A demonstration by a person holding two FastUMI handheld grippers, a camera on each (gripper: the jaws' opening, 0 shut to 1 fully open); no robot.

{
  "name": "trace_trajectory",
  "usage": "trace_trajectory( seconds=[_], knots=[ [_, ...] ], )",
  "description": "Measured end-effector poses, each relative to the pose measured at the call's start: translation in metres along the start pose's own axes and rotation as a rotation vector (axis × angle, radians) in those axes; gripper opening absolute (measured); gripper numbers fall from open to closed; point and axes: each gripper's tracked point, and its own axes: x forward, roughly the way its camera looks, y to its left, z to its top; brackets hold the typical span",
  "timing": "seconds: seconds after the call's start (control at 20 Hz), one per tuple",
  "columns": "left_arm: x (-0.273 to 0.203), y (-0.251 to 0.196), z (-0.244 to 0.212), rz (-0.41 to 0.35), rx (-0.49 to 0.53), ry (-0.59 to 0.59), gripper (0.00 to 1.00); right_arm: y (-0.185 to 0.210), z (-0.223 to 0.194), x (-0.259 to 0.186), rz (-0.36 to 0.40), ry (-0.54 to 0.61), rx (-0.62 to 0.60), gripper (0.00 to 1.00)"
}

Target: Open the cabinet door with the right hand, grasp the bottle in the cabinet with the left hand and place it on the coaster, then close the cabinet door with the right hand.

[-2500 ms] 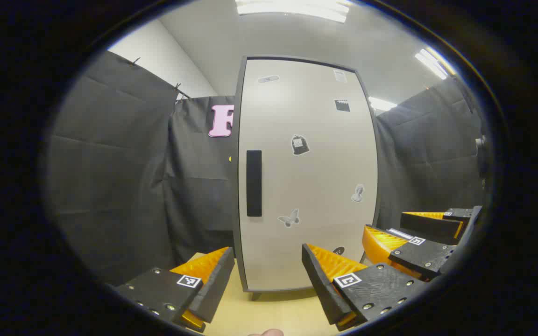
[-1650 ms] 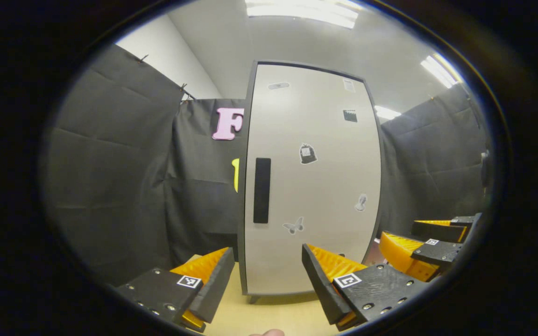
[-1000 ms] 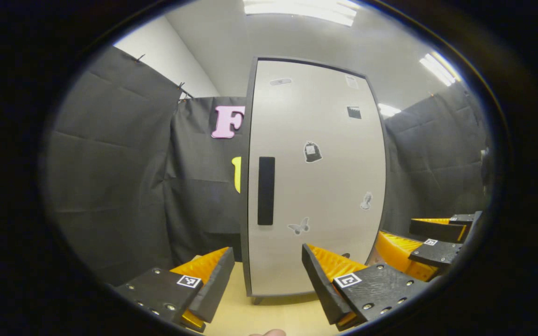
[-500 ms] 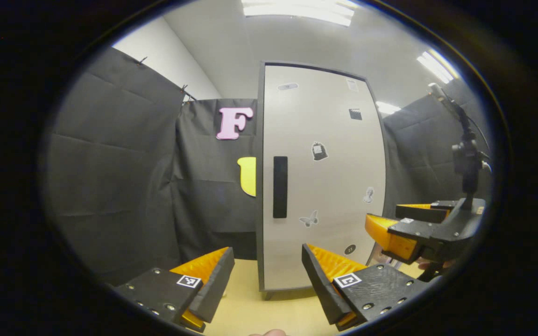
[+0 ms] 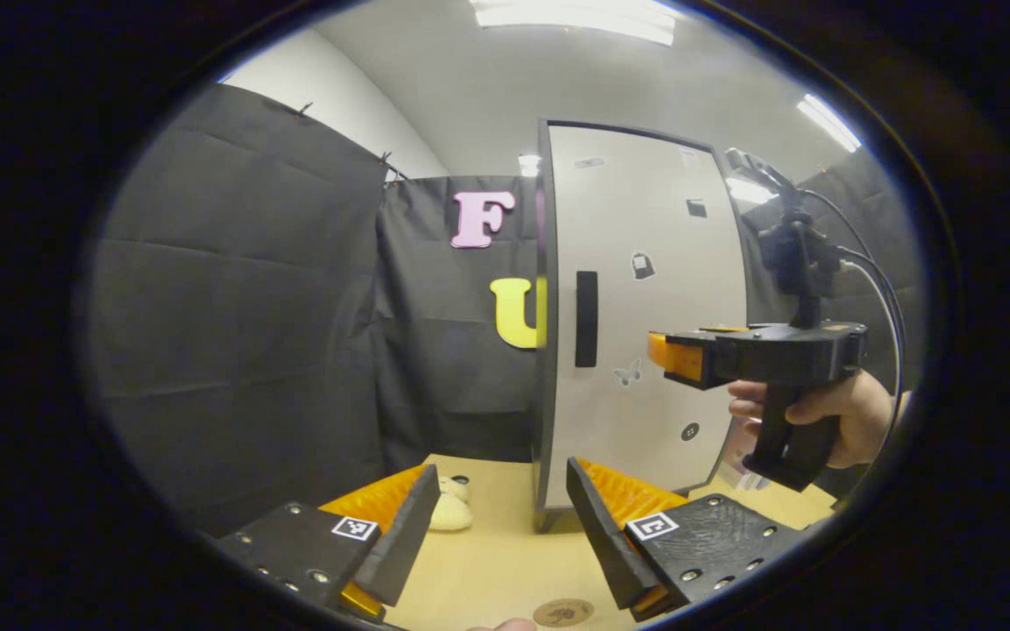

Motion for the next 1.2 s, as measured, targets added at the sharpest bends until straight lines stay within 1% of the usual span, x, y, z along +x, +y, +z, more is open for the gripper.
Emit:
trace_trajectory(
  seconds=[0.05, 0.1, 0.15, 0.2, 0.3, 0.35, 0.45, 0.5, 0.6, 0.7, 0.75, 0.8, 0.9, 0.95, 1.0, 1.05, 1.2],
  knots=[
    [-0.005, 0.008, -0.003, 0.012, -0.003, 0.004, 0.89, 0.010, 0.003, 0.006, 0.013, -0.003, 0.005, 0.94],
    [-0.010, 0.014, -0.008, 0.025, -0.004, 0.014, 0.85, 0.018, 0.007, 0.013, 0.022, -0.008, 0.007, 0.94],
    [-0.014, 0.021, -0.012, 0.041, -0.003, 0.024, 0.85, 0.025, 0.011, 0.020, 0.026, -0.013, 0.008, 0.94],
    [-0.020, 0.030, -0.016, 0.059, -0.004, 0.032, 0.88, 0.032, 0.013, 0.028, 0.032, -0.017, 0.009, 0.94],
    [-0.028, 0.041, -0.020, 0.087, -0.012, 0.045, 0.89, 0.043, 0.011, 0.046, 0.042, -0.012, 0.002, 0.94],
    [-0.033, 0.045, -0.022, 0.099, -0.013, 0.052, 0.85, 0.047, 0.008, 0.054, 0.043, -0.002, 0.001, 0.94],
    [-0.047, 0.053, -0.022, 0.126, -0.004, 0.050, 0.85, 0.058, 0.001, 0.072, 0.052, 0.026, 0.009, 0.94],
    [-0.054, 0.056, -0.026, 0.140, 0.004, 0.056, 0.89, 0.063, -0.005, 0.081, 0.055, 0.049, 0.010, 0.94],
    [-0.069, 0.059, -0.041, 0.151, 0.013, 0.099, 0.87, 0.068, -0.015, 0.098, 0.028, 0.109, 0.014, 0.92],
    [-0.078, 0.064, -0.048, 0.167, 0.016, 0.110, 0.85, 0.073, -0.016, 0.111, 0.014, 0.133, 0.032, 0.88],
    [-0.081, 0.068, -0.050, 0.181, 0.014, 0.116, 0.85, 0.071, -0.015, 0.112, -0.012, 0.139, 0.043, 0.80],
    [-0.086, 0.072, -0.054, 0.192, 0.011, 0.124, 0.85, 0.069, -0.017, 0.114, -0.028, 0.141, 0.045, 0.67],
    [-0.089, 0.079, -0.058, 0.208, 0.000, 0.138, 0.85, 0.069, -0.019, 0.114, -0.021, 0.131, 0.014, 0.35],
    [-0.090, 0.080, -0.058, 0.212, -0.006, 0.135, 0.85, 0.069, -0.019, 0.113, -0.012, 0.130, 0.003, 0.32],
    [-0.089, 0.080, -0.057, 0.212, -0.013, 0.132, 0.86, 0.068, -0.020, 0.115, -0.005, 0.131, 0.002, 0.32],
    [-0.089, 0.079, -0.057, 0.209, -0.018, 0.131, 0.86, 0.069, -0.020, 0.114, 0.003, 0.133, -0.004, 0.27],
    [-0.089, 0.074, -0.059, 0.200, -0.031, 0.126, 0.86, 0.069, -0.022, 0.113, 0.009, 0.132, -0.026, 0.21]
  ],
)
